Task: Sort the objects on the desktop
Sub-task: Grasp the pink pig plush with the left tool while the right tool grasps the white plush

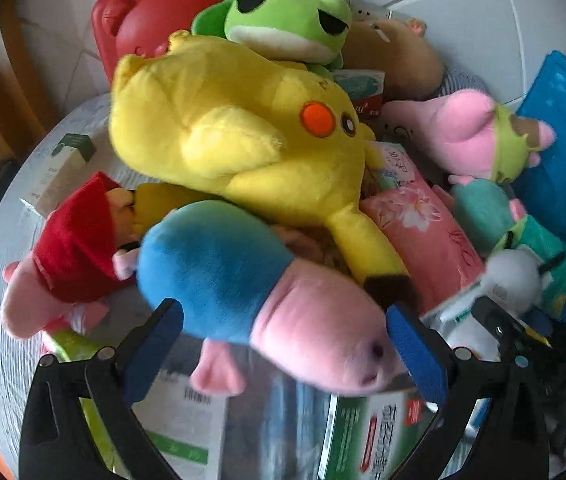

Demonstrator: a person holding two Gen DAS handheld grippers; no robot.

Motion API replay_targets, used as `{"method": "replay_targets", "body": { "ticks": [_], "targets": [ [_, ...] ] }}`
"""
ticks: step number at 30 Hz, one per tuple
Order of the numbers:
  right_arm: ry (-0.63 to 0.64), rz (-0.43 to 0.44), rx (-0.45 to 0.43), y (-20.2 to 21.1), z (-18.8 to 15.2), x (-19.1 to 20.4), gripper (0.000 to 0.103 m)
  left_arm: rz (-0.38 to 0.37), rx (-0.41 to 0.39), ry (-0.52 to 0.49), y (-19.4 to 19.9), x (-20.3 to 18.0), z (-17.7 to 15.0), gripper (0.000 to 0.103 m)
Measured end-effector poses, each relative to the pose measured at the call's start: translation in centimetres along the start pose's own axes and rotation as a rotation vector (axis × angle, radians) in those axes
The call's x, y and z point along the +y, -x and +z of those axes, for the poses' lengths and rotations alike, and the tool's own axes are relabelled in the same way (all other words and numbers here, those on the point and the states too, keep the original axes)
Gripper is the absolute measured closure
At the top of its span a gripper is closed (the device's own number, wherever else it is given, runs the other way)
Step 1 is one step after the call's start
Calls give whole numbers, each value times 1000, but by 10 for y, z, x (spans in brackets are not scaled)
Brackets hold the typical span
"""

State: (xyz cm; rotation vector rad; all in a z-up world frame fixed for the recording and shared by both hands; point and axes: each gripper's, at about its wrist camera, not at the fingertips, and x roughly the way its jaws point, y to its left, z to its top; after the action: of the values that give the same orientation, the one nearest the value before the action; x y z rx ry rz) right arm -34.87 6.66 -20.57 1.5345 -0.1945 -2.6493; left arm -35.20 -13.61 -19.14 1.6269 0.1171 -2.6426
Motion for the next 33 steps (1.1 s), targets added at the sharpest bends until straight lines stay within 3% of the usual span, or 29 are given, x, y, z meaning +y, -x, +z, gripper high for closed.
{"method": "replay_targets", "body": {
  "ticks": [5,8,10,11,14,22,24,26,30,33],
  "targets": [
    [81,-44,-15,-8,-4,10,22,15,27,11,-17,3,-12,0],
    [128,-57,-27,-12,-8,17,8,-15,58,42,-17,18,-24,0],
    [163,-77,-29,-15,-10,24,6,-32,75,71,-17,28,-32,0],
    [170,-74,-26,-15,-11,25,7,-39,79,84,-17,32,-35,0],
    [168,-31,-14,-10,-14,25,25,-54,74,111,-15,32,-37,0],
    [134,26,-16,-10,-12,14,30,-115,101,196,-39,30,-29,0],
    [127,28,-26,-11,-10,12,30,-110,86,175,-42,26,-28,1],
    [132,31,-26,-8,-11,11,29,-106,69,142,-38,23,-26,8],
    [140,36,-27,-3,-12,10,45,-116,61,88,-26,20,-27,33],
    [146,40,-27,1,-13,8,47,-94,44,28,-11,17,-35,44]
  ]
}}
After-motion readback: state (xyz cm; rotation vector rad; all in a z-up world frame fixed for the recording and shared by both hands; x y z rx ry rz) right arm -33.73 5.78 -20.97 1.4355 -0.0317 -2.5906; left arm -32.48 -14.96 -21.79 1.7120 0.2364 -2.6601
